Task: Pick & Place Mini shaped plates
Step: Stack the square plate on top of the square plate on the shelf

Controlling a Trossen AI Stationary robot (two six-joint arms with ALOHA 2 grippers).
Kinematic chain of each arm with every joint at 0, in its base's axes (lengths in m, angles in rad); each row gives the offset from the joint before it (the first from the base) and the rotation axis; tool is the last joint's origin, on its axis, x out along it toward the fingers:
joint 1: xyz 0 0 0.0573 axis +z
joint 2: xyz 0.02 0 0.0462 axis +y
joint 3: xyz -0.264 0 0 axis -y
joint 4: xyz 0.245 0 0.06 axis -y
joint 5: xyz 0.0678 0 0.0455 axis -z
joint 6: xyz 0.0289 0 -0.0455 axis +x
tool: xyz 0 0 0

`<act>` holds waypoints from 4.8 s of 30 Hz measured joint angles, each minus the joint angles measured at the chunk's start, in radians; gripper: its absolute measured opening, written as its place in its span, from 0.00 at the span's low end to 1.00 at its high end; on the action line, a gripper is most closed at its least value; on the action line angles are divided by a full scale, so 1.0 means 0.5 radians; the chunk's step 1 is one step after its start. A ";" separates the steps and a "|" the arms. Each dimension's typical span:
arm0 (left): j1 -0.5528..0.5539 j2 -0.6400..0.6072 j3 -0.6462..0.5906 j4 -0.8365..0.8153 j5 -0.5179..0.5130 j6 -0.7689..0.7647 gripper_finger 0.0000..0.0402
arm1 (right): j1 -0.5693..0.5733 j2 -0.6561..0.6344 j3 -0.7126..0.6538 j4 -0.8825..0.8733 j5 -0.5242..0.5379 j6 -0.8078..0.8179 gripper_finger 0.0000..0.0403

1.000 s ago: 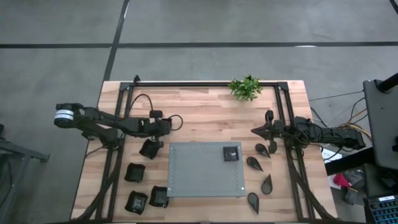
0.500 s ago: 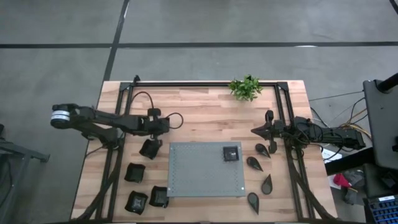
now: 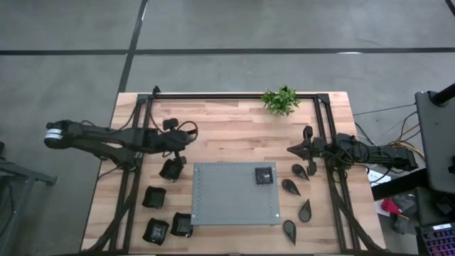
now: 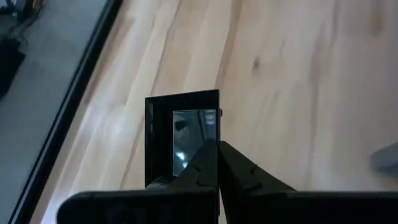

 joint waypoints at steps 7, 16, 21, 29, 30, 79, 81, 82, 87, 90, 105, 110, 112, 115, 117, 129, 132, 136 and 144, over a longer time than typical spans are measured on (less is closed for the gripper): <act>-0.184 0.036 0.192 0.144 0.019 -0.061 0.00 | 0.000 0.000 0.000 0.000 0.000 0.000 0.02; -0.352 0.277 0.422 0.283 -0.023 -0.143 0.00 | 0.000 -0.001 0.000 0.000 0.000 0.000 0.02; -0.409 0.435 0.540 0.295 -0.028 -0.165 0.00 | 0.000 0.000 0.000 0.000 0.000 0.001 0.02; -0.488 0.568 0.679 0.356 -0.036 -0.152 0.00 | 0.000 -0.001 0.000 0.000 0.000 0.000 0.02; -0.493 0.579 0.689 0.387 -0.036 -0.154 0.00 | 0.000 -0.001 0.000 0.000 0.000 0.001 0.02; -0.067 1.194 1.635 0.071 0.828 0.111 0.00 | 0.000 0.086 0.025 0.640 -0.005 0.077 0.02; -0.042 1.194 1.647 0.078 0.853 0.102 0.00 | 0.001 0.168 0.051 0.639 -0.005 0.083 0.02; -0.032 1.197 1.648 0.080 0.855 0.100 0.00 | 0.000 0.221 0.075 0.638 -0.004 0.087 0.03; -0.001 1.221 1.649 0.071 0.869 0.098 0.00 | 0.001 0.565 0.265 0.640 -0.003 0.070 0.10; -0.002 1.221 1.649 0.067 0.870 0.099 0.00 | 0.001 0.799 0.394 0.633 -0.004 -0.007 0.18; -0.036 1.221 1.646 -0.019 0.911 0.122 0.00 | 0.001 1.758 1.089 0.399 -0.136 -0.415 0.21; -0.037 1.221 1.646 -0.019 0.912 0.143 0.00 | 0.001 1.954 1.251 0.378 -0.277 -0.494 0.18; -0.038 1.221 1.646 -0.019 0.912 0.143 0.00 | 0.001 2.025 1.316 0.350 -0.282 -0.523 0.17; -0.040 1.221 1.646 -0.003 0.915 0.139 0.00 | 0.001 2.126 1.393 0.250 -0.284 -0.587 0.17; -0.041 1.221 1.648 0.000 0.943 0.123 0.00 | 0.001 2.187 1.429 0.234 -0.324 -0.601 0.18; -0.046 1.220 1.646 -0.003 0.964 0.137 0.00 | 0.001 2.305 1.510 0.175 -0.387 -0.691 0.20; -0.046 1.220 1.646 -0.006 0.964 0.143 0.00 | 0.001 2.291 1.510 0.162 -0.387 -0.694 0.16; -0.048 1.220 1.646 0.001 0.964 0.149 0.00 | 0.001 2.278 1.510 0.162 -0.387 -0.700 0.10; -0.048 1.220 1.646 0.031 0.965 0.167 0.00 | 0.000 2.275 1.510 0.122 -0.433 -0.674 0.02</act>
